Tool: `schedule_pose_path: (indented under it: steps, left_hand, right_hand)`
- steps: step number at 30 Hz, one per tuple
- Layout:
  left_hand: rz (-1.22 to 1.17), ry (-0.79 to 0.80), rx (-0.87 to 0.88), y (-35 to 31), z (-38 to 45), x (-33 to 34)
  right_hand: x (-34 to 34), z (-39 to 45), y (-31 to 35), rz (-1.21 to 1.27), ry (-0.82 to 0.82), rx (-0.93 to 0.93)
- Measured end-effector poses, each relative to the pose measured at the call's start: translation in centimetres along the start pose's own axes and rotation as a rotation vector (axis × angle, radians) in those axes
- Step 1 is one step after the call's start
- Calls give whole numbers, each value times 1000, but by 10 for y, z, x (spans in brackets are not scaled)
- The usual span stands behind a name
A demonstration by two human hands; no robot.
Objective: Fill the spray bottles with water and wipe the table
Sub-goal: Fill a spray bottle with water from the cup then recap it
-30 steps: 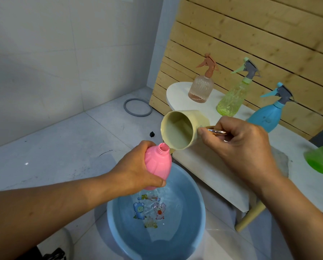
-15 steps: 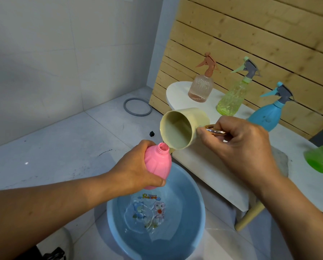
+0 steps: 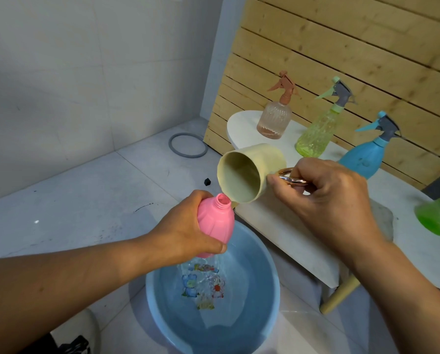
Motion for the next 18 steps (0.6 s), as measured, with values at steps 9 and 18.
schedule_pose_path:
  steps: [9,18]
  left_hand:
    - [0,0,4,0,-1,0]
    - [11,3,6,0,-1,1]
  right_hand:
    - [0,1,3,-49,-22,-54]
    - [-1,0,5,-78,-44,-102]
Point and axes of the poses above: each hand's wrist, its own z-axis towards the middle knuckle, its own x-axis out of the palm, y = z × x, the point moved 5 cm from there along z, towards the middle knuckle, and after that the axes turned 2 degrees about -x, right-handed, at the moved point
